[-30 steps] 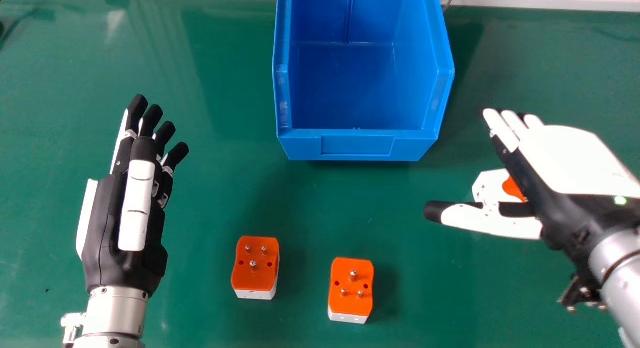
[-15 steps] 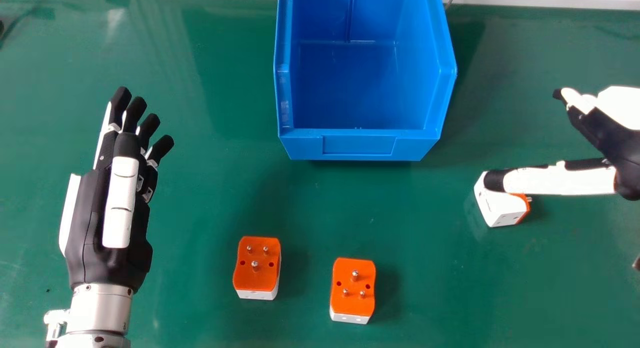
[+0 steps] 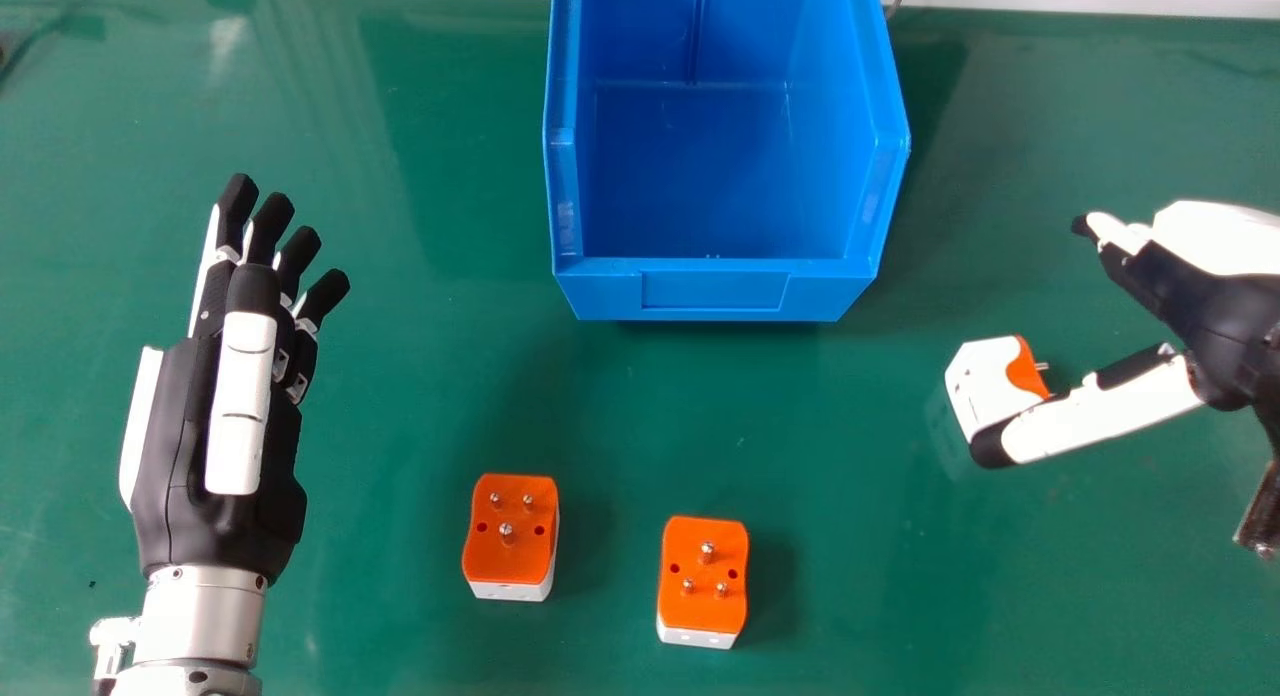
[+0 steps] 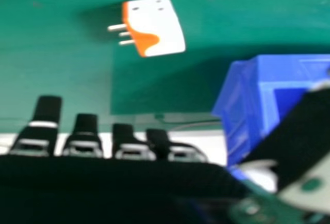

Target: Pick all objects and put in blue box

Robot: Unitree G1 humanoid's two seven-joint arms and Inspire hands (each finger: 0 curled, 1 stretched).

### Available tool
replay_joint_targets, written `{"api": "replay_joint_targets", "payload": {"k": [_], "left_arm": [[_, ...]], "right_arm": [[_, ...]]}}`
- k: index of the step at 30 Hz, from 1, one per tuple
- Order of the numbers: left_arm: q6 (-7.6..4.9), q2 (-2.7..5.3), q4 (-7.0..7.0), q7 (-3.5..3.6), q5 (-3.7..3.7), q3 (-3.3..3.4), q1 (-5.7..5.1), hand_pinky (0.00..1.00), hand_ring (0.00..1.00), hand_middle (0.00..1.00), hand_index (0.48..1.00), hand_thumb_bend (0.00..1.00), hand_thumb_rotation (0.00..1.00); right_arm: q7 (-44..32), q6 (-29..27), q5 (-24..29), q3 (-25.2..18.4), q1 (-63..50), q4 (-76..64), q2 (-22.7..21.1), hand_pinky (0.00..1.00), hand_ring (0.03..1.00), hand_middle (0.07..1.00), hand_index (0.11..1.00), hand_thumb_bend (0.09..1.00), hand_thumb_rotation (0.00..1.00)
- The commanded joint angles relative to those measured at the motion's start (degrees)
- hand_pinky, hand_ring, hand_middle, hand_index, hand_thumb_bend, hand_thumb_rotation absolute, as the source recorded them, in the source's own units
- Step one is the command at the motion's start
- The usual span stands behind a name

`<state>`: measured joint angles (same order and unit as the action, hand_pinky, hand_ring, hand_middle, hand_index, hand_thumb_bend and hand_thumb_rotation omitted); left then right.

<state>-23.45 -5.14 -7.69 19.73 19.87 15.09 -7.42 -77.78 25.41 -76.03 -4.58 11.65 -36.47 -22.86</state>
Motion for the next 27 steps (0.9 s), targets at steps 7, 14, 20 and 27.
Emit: {"api": "replay_joint_targets", "payload": {"k": [7, 14, 20, 27], "left_arm": [[-1.09, -0.51, 1.36, -0.13, -0.37, 0.26, -0.43, 0.93, 0.97, 0.99, 0.985, 0.73, 0.81], [-0.89, -0.53, 1.60, -0.05, -0.20, 0.20, -0.58, 0.92, 0.97, 0.99, 0.986, 0.73, 0.81], [-0.93, -0.57, 1.39, -0.05, -0.20, 0.21, -0.46, 0.93, 0.97, 0.99, 0.990, 0.73, 0.81], [-0.86, -0.51, 1.52, -0.20, -0.04, 0.30, -0.47, 0.93, 0.97, 0.99, 0.992, 0.72, 0.81]], "right_arm": [[2.1, 0.7, 1.3, 1.4, 1.0, 0.3, -0.3, 0.78, 0.960, 0.997, 0.986, 0.907, 0.42], [2.1, 0.8, 1.6, 1.6, 0.8, 0.0, -0.6, 0.75, 0.956, 0.998, 0.989, 0.926, 0.38], [1.8, 0.8, 0.9, 2.0, 1.1, 0.4, -0.9, 0.75, 0.954, 0.999, 0.993, 0.954, 0.32], [3.0, 0.3, 0.9, 2.3, 0.4, 0.5, -1.0, 0.75, 0.956, 0.999, 0.995, 0.963, 0.30]]}}
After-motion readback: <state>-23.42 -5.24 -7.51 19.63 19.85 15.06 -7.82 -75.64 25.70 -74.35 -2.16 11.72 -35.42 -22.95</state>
